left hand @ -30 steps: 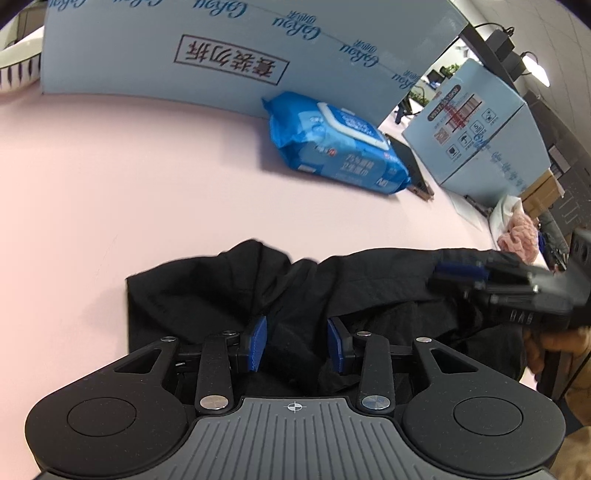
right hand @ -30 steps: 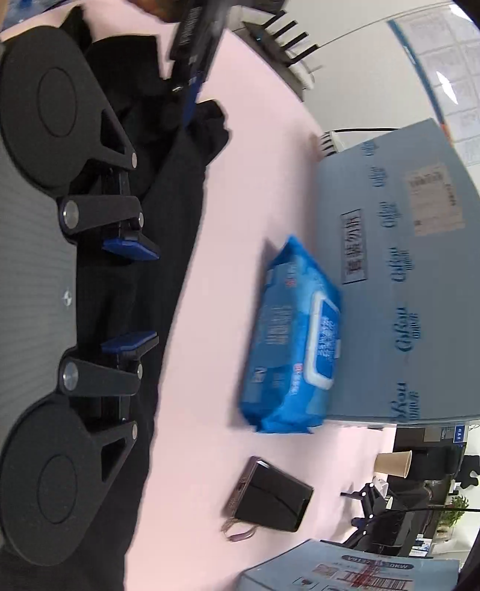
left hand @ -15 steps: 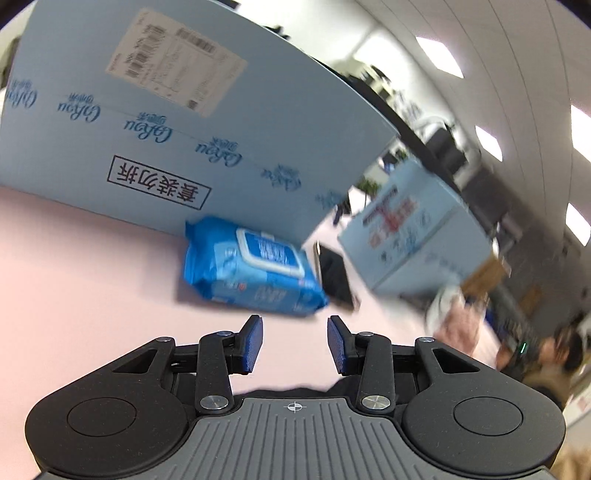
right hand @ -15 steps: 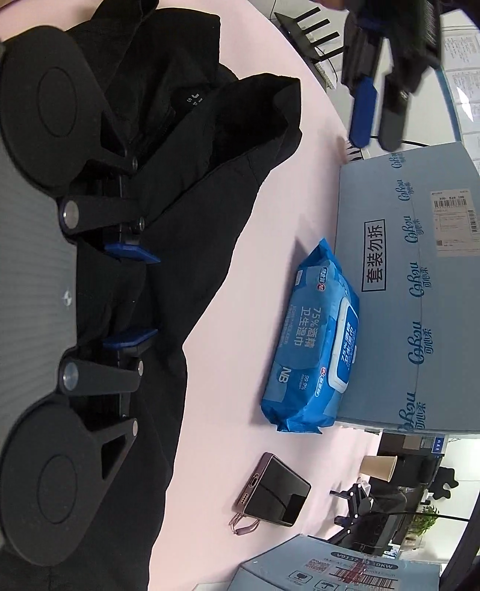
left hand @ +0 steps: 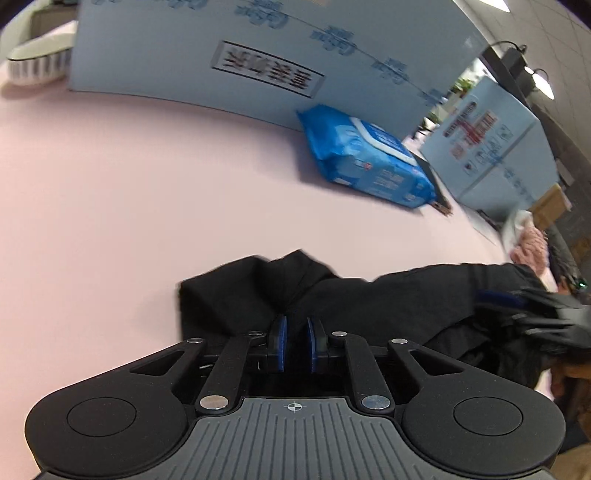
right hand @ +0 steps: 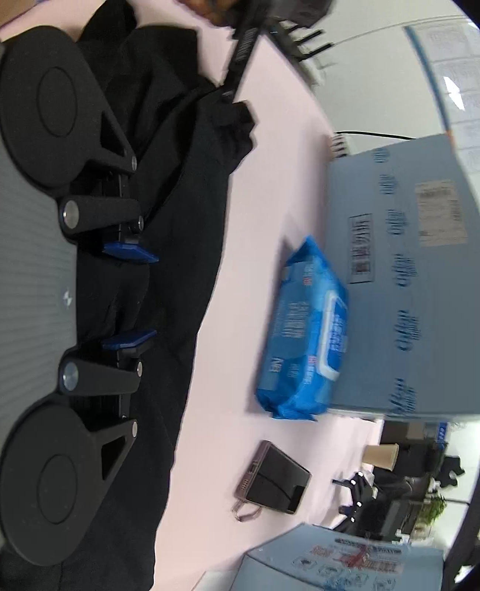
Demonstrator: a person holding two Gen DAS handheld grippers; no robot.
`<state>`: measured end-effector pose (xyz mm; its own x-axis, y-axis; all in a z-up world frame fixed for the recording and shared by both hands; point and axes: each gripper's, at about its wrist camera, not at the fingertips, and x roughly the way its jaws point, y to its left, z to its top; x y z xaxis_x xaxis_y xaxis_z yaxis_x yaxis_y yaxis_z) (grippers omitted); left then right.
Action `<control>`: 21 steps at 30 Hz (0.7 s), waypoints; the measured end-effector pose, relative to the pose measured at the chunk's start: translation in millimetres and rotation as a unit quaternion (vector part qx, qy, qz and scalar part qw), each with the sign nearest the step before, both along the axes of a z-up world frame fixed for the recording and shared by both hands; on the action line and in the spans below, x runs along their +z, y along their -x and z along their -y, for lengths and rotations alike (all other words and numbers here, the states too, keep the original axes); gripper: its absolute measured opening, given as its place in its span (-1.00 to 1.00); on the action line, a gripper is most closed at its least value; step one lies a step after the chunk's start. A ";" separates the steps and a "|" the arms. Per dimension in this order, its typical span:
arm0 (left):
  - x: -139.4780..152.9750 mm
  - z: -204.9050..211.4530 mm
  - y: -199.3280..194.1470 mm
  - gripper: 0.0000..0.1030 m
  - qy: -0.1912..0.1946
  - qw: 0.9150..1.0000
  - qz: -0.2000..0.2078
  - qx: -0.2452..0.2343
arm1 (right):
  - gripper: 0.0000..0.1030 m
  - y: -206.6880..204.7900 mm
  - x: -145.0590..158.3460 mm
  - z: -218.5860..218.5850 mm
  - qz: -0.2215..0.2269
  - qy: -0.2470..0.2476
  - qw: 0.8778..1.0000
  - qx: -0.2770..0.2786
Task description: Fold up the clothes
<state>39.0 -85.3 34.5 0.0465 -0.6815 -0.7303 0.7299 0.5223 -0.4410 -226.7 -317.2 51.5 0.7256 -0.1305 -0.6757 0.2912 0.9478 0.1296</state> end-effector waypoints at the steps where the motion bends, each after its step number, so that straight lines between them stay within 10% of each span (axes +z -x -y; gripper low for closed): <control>1: 6.0 2.6 4.0 -0.72 -0.001 1.000 0.014 -0.005 | -0.15 0.0 -0.1 -2.9 -0.002 0.006 1.000 -0.002; 11: 76.4 18.8 30.7 -0.40 0.133 0.983 0.130 -0.006 | -0.08 -4.6 -27.1 -8.6 -0.045 0.017 0.998 -0.027; 17: 7.9 57.9 26.0 -0.40 -0.042 0.992 0.113 -0.041 | -0.06 -3.9 -28.2 -5.8 -0.041 0.019 0.999 -0.012; 21: 5.5 46.1 30.4 -0.40 -0.027 0.990 0.132 -0.046 | -0.01 10.0 -9.2 -9.7 -0.027 0.035 0.999 -0.011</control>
